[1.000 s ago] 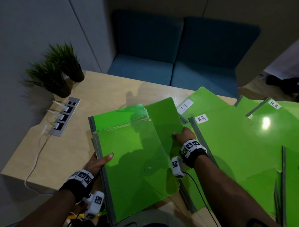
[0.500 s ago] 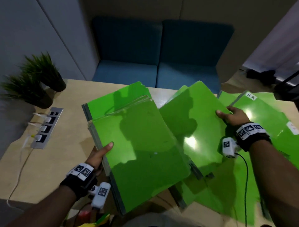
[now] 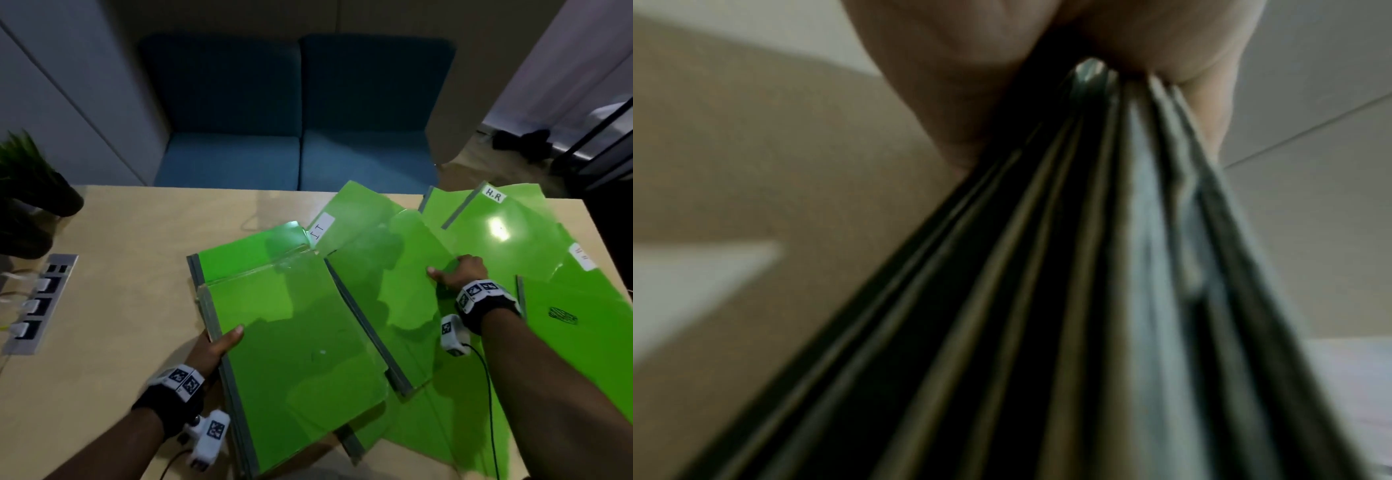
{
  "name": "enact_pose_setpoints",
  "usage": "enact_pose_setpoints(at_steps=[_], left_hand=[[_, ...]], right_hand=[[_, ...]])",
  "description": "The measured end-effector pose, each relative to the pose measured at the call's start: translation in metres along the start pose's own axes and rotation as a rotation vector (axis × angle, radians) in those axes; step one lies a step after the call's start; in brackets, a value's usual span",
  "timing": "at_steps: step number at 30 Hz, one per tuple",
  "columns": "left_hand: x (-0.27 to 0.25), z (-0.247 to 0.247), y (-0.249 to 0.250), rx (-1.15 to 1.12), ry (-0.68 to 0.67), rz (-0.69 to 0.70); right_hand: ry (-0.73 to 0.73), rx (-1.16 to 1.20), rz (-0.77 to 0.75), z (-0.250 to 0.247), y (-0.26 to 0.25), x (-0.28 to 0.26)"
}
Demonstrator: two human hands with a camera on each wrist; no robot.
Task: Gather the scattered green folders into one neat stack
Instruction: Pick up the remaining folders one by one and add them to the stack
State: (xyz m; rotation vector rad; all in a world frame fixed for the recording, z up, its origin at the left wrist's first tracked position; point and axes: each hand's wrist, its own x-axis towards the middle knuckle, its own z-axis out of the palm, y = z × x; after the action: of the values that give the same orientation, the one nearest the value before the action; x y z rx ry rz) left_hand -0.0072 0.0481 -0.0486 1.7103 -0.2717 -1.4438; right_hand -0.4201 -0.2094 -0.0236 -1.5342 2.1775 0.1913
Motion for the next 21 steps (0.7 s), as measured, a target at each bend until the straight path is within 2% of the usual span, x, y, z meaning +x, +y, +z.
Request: enact_pose_setpoints(at_steps=[3, 6, 9, 12, 14, 16, 19, 21], left_hand=[[0.01, -0.006, -0.003, 0.043, -0.039, -0.064], [0.051, -0.04, -0.04, 0.086, 0.001, -0.078], [0.063, -0.045, -0.053, 0.139, -0.005, -0.088], [0.065, -0.047, -0.058, 0.22, -0.002, -0.047], [0.044, -0.035, -0.037, 0.265, 0.016, -0.041], [0.023, -0.021, -0.017, 0.273, 0.051, -0.071], [0.015, -0.016, -0.008, 0.314, 0.084, -0.103], [0.018, -0.019, -0.012, 0.341, 0.103, -0.093]], right_hand=[[0.028, -0.062, 0.035, 0.009, -0.005, 0.002], [-0.01, 0.045, 0.059, 0.01, -0.008, 0.006], [0.017, 0.122, 0.007, -0.001, -0.011, 0.0], [0.101, 0.143, -0.087, -0.028, -0.016, -0.015], [0.152, 0.113, -0.158, -0.05, -0.023, -0.029], [0.266, 0.117, -0.213, -0.076, -0.033, -0.043], [0.472, 0.271, -0.289, -0.114, -0.045, -0.055], [0.492, 0.394, -0.329, -0.119, -0.052, -0.056]])
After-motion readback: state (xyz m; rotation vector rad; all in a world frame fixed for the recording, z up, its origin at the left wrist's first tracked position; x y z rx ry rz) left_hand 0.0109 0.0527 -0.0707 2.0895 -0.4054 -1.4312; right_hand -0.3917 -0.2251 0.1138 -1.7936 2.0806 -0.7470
